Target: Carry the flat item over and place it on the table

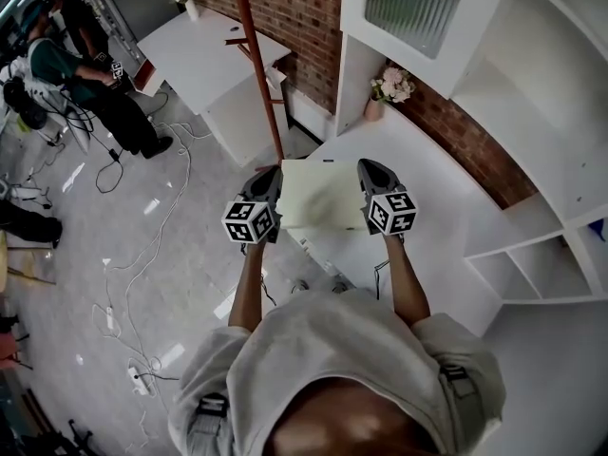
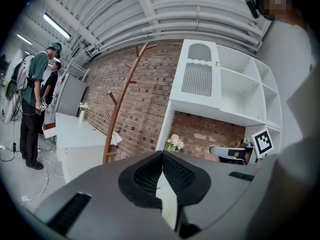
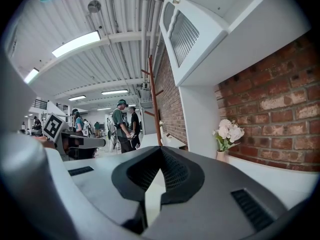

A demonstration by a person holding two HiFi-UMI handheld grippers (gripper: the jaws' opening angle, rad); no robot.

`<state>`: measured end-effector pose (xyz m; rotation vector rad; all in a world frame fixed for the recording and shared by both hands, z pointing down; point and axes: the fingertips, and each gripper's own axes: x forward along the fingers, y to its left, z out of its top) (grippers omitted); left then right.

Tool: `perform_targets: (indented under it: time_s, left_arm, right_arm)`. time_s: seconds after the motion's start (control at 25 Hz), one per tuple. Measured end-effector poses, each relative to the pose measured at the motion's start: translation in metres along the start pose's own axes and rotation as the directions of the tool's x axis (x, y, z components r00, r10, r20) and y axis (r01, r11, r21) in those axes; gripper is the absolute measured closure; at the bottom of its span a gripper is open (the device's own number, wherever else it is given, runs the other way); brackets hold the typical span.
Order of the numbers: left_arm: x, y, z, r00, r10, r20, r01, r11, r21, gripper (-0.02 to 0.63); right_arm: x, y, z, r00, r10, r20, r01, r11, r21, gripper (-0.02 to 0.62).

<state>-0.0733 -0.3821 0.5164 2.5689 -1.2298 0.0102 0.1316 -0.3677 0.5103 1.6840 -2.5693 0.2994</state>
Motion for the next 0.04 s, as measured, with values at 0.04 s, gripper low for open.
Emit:
perform_targets:
  time_s: [0.04]
  left_arm:
    - [0.0004, -0.0005, -0.0001, 1.000, -0.001, -0.001, 0.001, 1.000, 0.001, 0.591]
  right_arm:
    - [-0.0002, -0.0004, -0.0001, 1.000, -0.001, -0.001, 0.001, 1.000, 0.001, 0.571]
